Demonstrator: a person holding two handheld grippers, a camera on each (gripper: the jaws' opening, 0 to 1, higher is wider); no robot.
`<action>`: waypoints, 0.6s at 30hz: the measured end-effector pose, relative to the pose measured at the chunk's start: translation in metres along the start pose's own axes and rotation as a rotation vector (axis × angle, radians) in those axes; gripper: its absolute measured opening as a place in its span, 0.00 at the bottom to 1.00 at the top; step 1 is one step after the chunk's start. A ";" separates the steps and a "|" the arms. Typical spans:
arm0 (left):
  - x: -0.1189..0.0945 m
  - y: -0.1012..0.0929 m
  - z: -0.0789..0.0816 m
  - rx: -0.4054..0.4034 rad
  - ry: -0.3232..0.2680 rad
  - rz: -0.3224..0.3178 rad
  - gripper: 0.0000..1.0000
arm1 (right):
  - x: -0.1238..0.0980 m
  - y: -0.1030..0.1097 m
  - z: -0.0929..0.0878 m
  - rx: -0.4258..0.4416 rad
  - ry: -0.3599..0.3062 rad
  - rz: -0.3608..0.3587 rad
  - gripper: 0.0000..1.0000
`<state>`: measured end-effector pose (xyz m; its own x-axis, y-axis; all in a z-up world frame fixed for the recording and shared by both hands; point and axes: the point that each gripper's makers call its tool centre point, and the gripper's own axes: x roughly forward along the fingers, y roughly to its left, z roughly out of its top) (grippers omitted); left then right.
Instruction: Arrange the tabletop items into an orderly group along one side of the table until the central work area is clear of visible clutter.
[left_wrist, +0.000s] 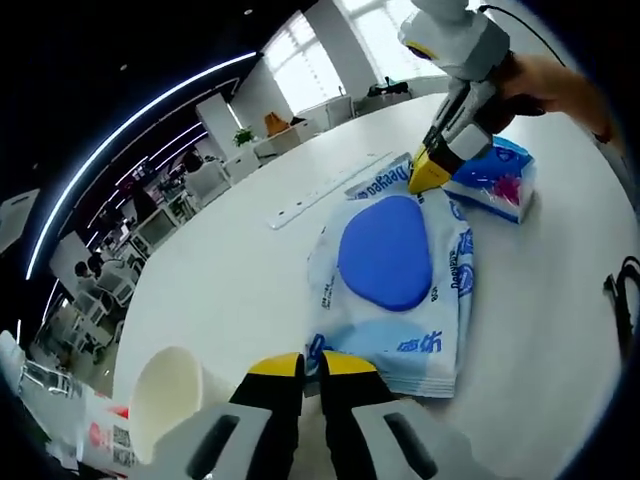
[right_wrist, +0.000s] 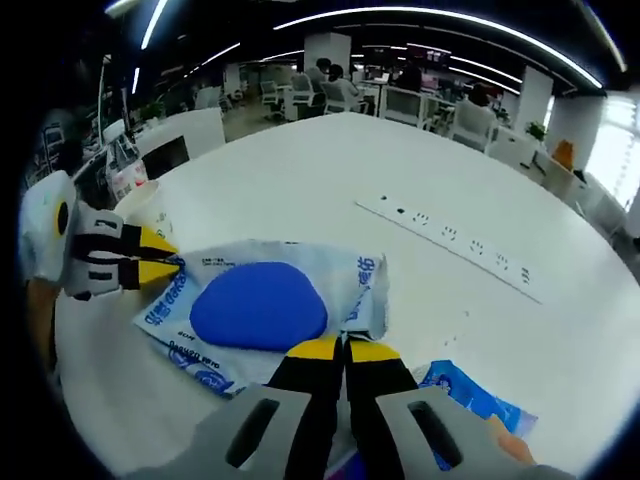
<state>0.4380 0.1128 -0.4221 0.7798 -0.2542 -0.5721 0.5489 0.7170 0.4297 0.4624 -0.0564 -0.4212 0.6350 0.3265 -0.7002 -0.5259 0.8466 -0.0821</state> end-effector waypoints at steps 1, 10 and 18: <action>0.000 0.000 0.000 0.009 0.005 0.002 0.05 | -0.001 0.001 -0.001 -0.010 0.001 -0.002 0.00; -0.001 0.003 0.003 0.114 0.033 0.047 0.05 | -0.008 0.007 -0.008 -0.047 0.004 0.001 0.00; 0.002 0.007 -0.001 0.179 0.064 0.061 0.00 | -0.016 0.017 -0.014 -0.105 0.012 -0.013 0.00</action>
<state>0.4429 0.1180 -0.4209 0.7959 -0.1677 -0.5817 0.5501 0.6016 0.5792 0.4351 -0.0529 -0.4217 0.6354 0.3100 -0.7072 -0.5747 0.8016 -0.1649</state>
